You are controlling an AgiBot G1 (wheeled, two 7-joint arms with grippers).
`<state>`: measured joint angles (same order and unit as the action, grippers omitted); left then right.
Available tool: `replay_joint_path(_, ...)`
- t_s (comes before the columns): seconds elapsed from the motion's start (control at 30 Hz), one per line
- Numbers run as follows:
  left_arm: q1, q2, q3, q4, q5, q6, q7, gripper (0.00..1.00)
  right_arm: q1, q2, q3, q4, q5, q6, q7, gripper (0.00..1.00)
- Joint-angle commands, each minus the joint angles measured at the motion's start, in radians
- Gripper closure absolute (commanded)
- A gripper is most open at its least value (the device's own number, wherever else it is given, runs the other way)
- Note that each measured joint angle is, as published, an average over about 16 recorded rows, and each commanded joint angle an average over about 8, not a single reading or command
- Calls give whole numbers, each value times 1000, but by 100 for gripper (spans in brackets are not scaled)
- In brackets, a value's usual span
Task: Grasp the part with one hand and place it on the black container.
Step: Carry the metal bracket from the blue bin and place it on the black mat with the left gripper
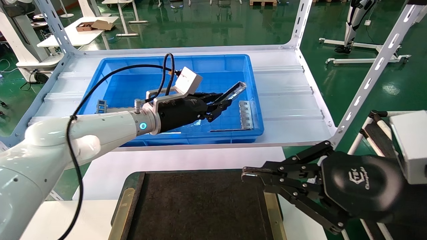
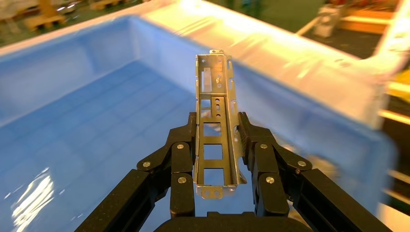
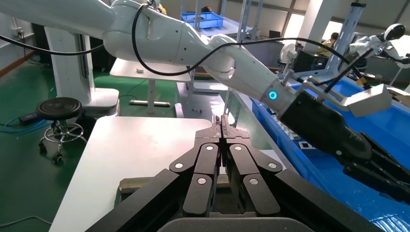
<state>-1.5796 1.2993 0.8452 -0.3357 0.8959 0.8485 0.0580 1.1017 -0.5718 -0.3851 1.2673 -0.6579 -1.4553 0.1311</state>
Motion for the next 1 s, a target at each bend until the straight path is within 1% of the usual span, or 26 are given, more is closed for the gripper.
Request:
replay_joint_path(0.03,-7,-12,-7,0,-14,52,20,100,0,0,0,0,0,0,0,100)
replay_joint_path(0.27,-8,-102,-12,-75,-35,241,47,100,0,0,0,0,0,0,0,100)
replay_joint_path(0.47,13,-187,-14,-189,-49,342,42,100,0,0,0,0,0,0,0,100)
replay_joint_path(0.63,46,-248,-21,-297,-70,384,21,100,0,0,0,0,0,0,0,100)
replay_joint_path(0.8,103,-317,-16,-421,-79,409,-9,100,0,0,0,0,0,0,0,100)
replay_joint_path(1.0,210,-404,-2,-596,-83,379,-58,100,0,0,0,0,0,0,0,100)
